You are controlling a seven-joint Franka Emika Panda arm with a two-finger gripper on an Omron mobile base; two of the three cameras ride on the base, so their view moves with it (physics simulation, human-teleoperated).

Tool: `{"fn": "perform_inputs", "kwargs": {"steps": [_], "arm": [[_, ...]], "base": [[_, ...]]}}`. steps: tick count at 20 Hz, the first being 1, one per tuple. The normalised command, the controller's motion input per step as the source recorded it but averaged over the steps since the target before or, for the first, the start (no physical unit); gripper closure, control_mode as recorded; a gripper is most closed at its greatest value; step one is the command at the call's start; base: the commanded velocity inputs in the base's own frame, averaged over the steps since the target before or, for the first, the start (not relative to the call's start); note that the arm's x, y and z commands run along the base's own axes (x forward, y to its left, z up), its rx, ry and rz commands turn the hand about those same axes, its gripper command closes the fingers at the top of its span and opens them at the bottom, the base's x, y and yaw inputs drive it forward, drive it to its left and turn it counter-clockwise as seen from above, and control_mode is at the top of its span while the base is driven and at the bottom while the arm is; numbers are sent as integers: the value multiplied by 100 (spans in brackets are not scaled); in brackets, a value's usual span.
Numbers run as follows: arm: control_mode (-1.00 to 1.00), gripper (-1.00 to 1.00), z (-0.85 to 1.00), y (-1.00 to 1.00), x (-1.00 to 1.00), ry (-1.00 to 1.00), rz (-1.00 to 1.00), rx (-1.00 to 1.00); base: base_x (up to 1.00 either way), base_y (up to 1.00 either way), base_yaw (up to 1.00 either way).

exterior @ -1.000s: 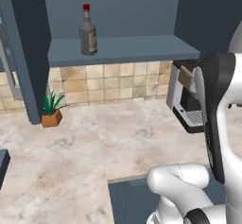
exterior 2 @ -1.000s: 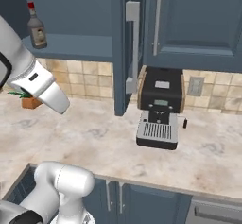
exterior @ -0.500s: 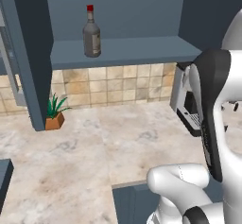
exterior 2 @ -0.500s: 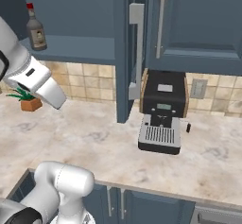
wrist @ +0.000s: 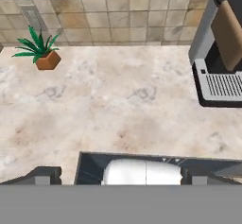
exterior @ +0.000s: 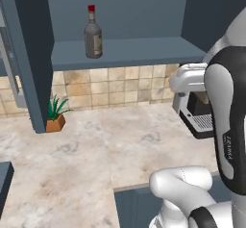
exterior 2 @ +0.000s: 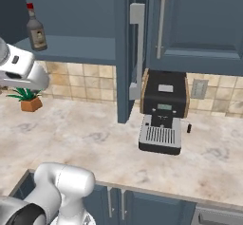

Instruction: There is a bowl on the dining counter. Grab a lemon wedge from the fridge and place it in the bowl. Then get the liquor bottle and glass cup from the cabinet and place them next to the bowl.

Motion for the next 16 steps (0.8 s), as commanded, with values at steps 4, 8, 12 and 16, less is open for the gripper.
{"fn": "perform_inputs", "kwargs": {"steps": [4,8,12,16], "arm": [[-100,-100,40,78,16,-31,29,-2],[-100,-100,45,67,58,-33,5,-2],[-100,-100,34,38,76,-29,0,-2],[-100,-100,20,17,76,-23,0,0]], "base": [[0,0,0],[0,0,0],[0,0,0],[0,0,0]]}}
